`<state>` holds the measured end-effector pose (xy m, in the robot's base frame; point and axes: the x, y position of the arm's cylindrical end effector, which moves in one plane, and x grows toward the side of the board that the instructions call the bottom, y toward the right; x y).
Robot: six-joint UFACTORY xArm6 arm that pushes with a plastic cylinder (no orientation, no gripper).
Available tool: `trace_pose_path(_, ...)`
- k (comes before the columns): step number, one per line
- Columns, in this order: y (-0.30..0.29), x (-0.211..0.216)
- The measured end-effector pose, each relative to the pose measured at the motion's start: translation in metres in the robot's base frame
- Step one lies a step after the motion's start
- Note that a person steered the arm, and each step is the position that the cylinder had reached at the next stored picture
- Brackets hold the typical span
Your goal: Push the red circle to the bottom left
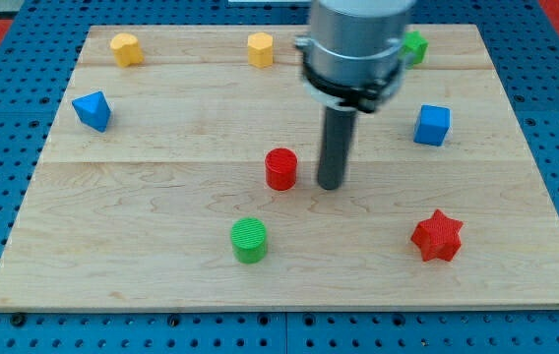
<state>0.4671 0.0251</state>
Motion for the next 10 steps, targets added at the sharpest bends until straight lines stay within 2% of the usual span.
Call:
trace_pose_path(1, -0.111, -0.007)
trace_pose_path(2, -0.108, -0.012)
trace_pose_path(3, -0.065, -0.029)
trace_pose_path(4, -0.148, -0.071)
trace_pose_path(6, -0.214, 0.013)
trace_pose_path(8, -0.163, 0.042)
trace_pose_path(9, -0.214, 0.058)
trace_pose_path(10, -0.226, 0.058)
